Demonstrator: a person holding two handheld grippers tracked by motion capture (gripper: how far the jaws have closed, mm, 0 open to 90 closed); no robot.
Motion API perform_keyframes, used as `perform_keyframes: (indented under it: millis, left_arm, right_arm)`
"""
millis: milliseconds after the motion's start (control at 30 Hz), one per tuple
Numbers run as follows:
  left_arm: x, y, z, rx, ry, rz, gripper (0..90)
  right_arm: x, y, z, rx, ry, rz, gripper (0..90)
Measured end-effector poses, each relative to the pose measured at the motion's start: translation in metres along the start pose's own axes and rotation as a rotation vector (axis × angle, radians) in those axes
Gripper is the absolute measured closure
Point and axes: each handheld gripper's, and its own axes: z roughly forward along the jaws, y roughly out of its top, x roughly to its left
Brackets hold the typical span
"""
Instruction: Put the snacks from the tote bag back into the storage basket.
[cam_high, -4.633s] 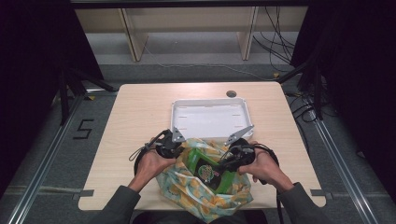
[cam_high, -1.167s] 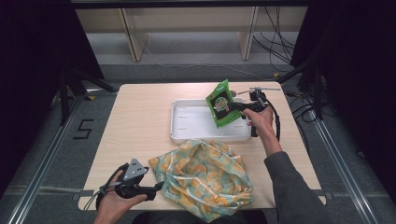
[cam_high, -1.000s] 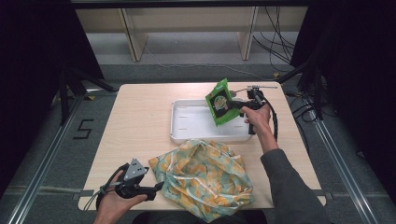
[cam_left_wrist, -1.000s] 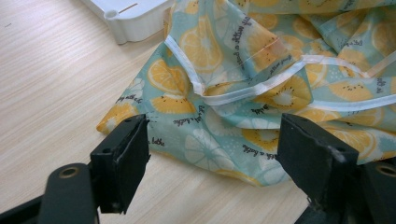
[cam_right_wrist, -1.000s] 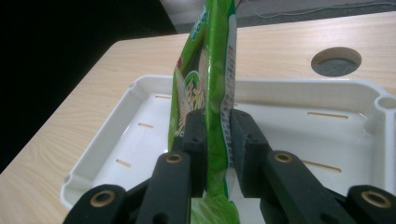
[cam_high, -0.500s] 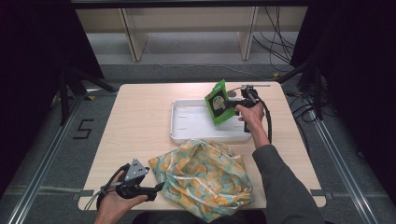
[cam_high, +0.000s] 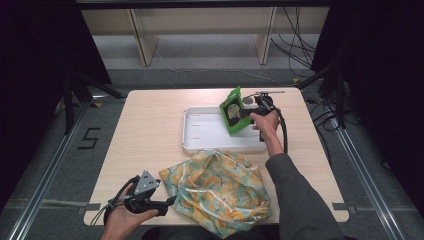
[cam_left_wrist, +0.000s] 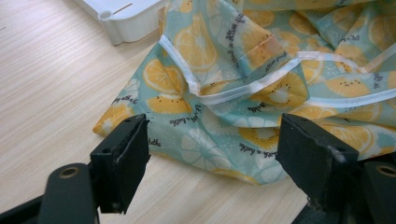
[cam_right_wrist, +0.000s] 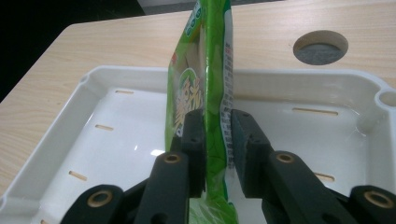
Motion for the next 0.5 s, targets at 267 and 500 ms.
perform_keyframes:
  millis: [267,500]
  left_arm:
    - [0.0,0.001,0.0,0.004,-0.003,0.024,26.0]
    - [-0.001,0.001,0.0,0.008,-0.005,0.034,26.7]
  right_arm:
    - [-0.005,-0.001,0.002,0.006,-0.053,-0.029,77.4]
    - [-0.009,-0.001,0.003,0.006,-0.045,-0.047,79.9]
